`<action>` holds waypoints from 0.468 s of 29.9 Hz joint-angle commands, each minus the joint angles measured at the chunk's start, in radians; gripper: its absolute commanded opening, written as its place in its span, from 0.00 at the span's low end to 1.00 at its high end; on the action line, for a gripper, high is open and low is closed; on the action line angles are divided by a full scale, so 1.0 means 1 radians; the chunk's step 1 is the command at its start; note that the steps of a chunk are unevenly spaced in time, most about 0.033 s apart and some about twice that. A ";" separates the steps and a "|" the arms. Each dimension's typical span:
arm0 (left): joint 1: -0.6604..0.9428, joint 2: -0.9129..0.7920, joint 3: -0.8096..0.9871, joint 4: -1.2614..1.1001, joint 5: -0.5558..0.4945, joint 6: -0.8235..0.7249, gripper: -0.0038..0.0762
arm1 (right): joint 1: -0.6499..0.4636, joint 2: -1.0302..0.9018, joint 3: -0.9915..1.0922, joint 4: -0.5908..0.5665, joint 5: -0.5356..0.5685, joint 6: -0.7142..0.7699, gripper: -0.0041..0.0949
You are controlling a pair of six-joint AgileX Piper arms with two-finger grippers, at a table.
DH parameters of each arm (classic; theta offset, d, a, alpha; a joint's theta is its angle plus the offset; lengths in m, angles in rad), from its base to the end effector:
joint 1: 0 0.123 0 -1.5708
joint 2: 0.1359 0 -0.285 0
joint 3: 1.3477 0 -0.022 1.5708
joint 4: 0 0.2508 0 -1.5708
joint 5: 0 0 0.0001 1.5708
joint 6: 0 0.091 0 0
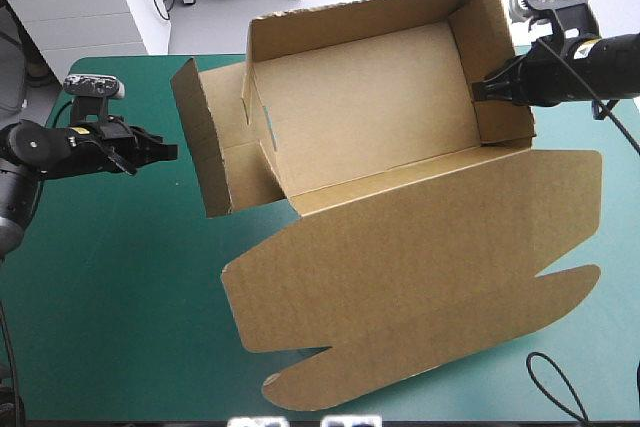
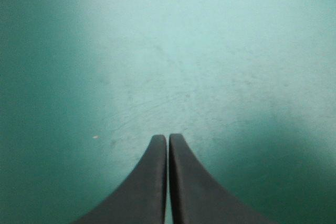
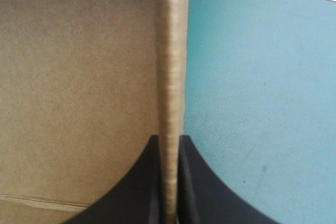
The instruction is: Fold the box
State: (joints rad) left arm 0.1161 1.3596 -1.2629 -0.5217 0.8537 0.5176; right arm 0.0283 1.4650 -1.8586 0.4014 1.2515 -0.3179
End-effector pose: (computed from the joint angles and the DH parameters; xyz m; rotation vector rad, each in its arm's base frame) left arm 0.2907 -0.0005 0.3667 0.2307 2.3003 -0.3167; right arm 0.2817 0.0418 0.4860 -0.4321 2.2355 0.3570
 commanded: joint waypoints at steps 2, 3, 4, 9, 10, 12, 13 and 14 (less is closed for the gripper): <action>0.000 -0.019 -0.021 -0.254 0.007 0.113 0.04 | -0.010 -0.049 -0.021 0.051 -0.003 0.010 0.02; 0.000 -0.018 -0.021 -0.296 0.027 0.138 0.04 | -0.010 -0.051 -0.021 0.051 -0.003 0.010 0.02; 0.000 -0.018 -0.021 -0.328 0.049 0.167 0.04 | -0.010 -0.051 -0.021 0.051 -0.005 0.010 0.02; 0.000 -0.018 -0.021 -0.450 0.147 0.229 0.04 | -0.010 -0.051 -0.021 0.046 -0.031 0.014 0.02; 0.000 -0.018 -0.021 -0.484 0.171 0.237 0.04 | -0.010 -0.051 -0.021 0.046 -0.035 0.014 0.02; 0.000 -0.018 -0.021 -0.545 0.217 0.261 0.04 | -0.010 -0.051 -0.021 0.046 -0.042 0.016 0.02; 0.000 -0.018 -0.021 -0.585 0.243 0.278 0.04 | -0.010 -0.051 -0.021 0.046 -0.047 0.021 0.02; 0.000 -0.018 -0.021 -0.626 0.267 0.297 0.04 | -0.010 -0.051 -0.021 0.046 -0.055 0.024 0.02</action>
State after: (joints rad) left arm 0.1161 1.3694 -1.2604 -0.9776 1.0631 0.7689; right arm 0.0249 1.4523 -1.8583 0.3993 1.2515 -0.3118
